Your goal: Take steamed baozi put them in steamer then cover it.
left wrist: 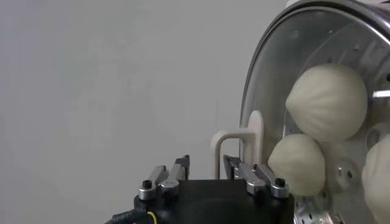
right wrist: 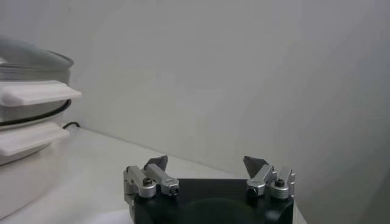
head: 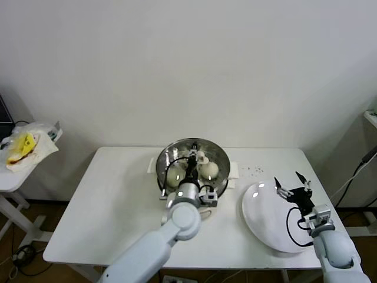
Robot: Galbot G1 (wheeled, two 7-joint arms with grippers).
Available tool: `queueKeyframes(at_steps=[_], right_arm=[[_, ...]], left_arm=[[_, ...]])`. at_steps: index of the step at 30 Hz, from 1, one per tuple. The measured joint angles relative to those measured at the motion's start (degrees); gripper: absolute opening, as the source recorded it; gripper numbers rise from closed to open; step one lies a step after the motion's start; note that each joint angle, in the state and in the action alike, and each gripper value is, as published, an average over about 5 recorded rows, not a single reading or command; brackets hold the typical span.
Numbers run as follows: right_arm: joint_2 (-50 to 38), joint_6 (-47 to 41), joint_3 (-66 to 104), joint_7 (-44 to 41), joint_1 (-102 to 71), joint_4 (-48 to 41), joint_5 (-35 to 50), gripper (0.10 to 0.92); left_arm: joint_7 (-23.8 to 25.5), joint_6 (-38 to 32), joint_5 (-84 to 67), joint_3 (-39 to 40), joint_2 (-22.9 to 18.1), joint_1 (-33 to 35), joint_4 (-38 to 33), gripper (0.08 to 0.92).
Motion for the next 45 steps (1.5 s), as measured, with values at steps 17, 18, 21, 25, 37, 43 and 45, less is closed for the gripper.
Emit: queueKeyframes(at_steps=[17, 18, 21, 25, 37, 43, 45], right_arm=[[-0.59, -4.49, 0.10, -0.38, 0.13, 1.40, 0.97, 0.823], [-0.64, -4.60, 0.09, -0.38, 0.12, 1.45, 1.02, 0.823], [-0.76, -4.73, 0.07, -0.39, 0.06, 1.53, 1.20, 0.823], [-0.87, -4.63, 0.05, -0.48, -0.08, 1.63, 1.45, 0.823], [-0.55, -2.85, -0.01, -0.76, -0.73, 2.32, 1.89, 0.823], [0.03, -0.98, 0.63, -1.15, -1.70, 2.71, 2.35, 0.823], [0.13, -0.21, 0.87, -1.32, -2.03, 2.80, 2.59, 0.823]], left_arm=[[0.88, 0.03, -3.77, -2.70, 7.34, 5.64, -13.05, 0.820], [0.61, 0.02, -4.20, -3.17, 7.88, 6.35, -14.08, 0.821], [-0.93, 0.02, -5.93, -5.41, 9.48, 8.88, -17.10, 0.822], [-4.47, 0.03, -10.97, -9.87, 11.99, 12.79, -20.78, 0.823], [-17.63, -8.54, -40.99, -29.80, 15.17, 25.76, -23.48, 0.823], [-18.76, -23.80, -57.11, -40.06, 12.19, 31.49, -20.09, 0.823], [-18.48, -28.24, -61.62, -42.68, 11.05, 33.10, -18.67, 0.823]])
